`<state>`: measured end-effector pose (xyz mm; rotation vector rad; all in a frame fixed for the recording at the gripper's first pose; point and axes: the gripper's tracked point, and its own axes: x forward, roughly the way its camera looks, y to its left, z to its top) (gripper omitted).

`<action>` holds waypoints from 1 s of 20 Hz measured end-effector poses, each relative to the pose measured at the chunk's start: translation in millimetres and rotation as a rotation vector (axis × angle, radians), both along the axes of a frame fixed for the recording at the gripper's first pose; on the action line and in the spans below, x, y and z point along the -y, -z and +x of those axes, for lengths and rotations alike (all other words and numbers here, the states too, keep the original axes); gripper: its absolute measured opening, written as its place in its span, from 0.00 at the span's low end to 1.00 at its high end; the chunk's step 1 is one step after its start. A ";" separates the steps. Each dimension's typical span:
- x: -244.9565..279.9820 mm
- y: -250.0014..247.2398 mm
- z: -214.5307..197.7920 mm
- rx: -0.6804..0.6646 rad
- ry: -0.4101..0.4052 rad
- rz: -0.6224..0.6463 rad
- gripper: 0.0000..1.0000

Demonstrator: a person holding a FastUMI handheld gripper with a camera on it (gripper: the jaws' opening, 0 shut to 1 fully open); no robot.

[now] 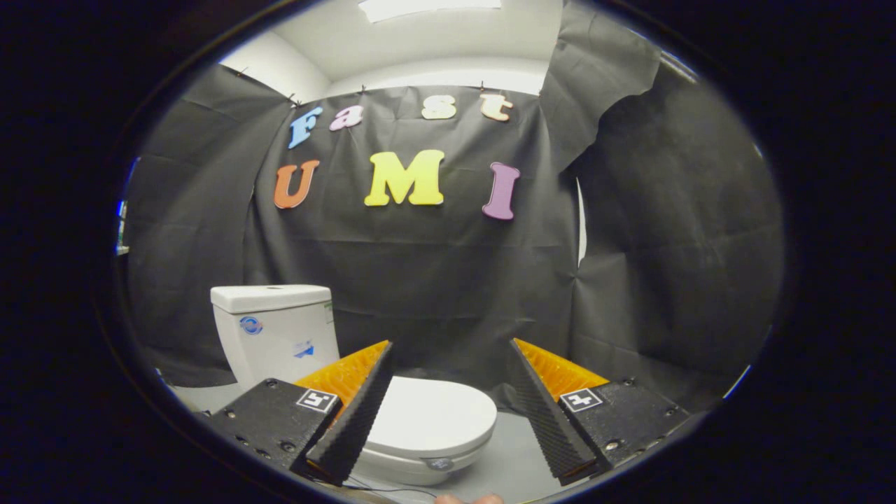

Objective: Open the toilet lid.

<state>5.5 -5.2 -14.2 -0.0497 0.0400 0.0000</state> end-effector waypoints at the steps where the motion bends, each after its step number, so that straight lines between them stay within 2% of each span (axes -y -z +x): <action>1: 1.4 4.4 1.5 -0.012 0.002 0.007 1.00; 8: -0.3 46.5 8.7 -0.145 0.014 0.045 1.00; 10: -9.9 72.3 10.4 -0.253 0.002 0.078 1.00; 15: -30.4 123.9 13.0 -0.473 -0.029 0.260 1.00; 20: -23.0 179.5 14.7 -0.695 0.049 0.424 1.00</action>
